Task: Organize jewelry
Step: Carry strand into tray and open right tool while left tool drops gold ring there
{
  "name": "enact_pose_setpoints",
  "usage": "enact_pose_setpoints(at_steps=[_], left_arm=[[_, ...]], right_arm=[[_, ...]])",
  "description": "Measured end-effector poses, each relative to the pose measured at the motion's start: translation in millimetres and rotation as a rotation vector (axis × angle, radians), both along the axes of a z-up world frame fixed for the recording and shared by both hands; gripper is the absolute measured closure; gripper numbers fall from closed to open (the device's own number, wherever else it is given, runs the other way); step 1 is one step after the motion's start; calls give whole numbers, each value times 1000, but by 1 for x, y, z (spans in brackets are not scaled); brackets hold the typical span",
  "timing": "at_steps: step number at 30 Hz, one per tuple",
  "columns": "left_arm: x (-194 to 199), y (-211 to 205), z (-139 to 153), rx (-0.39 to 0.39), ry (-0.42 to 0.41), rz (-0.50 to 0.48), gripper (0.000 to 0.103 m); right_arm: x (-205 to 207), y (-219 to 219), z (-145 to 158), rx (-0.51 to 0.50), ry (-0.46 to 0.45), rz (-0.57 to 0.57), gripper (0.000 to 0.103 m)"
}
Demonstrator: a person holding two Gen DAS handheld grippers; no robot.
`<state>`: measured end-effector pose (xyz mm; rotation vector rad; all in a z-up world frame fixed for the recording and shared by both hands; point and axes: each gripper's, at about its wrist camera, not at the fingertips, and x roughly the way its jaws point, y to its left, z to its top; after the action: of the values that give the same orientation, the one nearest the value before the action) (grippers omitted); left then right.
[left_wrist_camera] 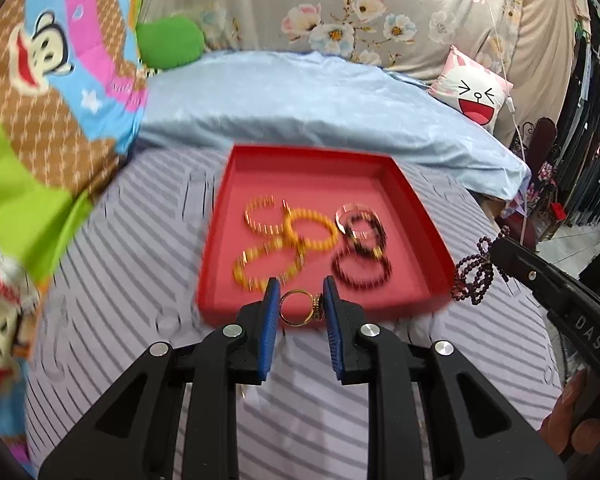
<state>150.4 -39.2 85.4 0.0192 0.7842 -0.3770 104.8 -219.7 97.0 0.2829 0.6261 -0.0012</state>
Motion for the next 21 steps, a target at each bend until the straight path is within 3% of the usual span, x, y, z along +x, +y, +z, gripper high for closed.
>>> enact_pose_setpoints(at_steps=[5, 13, 18, 21], left_arm=[[41, -11, 4, 9, -1, 1, 82], [101, -24, -14, 58, 30, 48, 82], [124, -30, -34, 64, 80, 65, 82], [128, -33, -42, 50, 101, 61, 82]], right_arm=[[37, -8, 1, -52, 9, -11, 99], [91, -17, -17, -202, 64, -45, 99], [119, -4, -40, -226, 130, 13, 99], [123, 3, -45, -167, 125, 75, 98]])
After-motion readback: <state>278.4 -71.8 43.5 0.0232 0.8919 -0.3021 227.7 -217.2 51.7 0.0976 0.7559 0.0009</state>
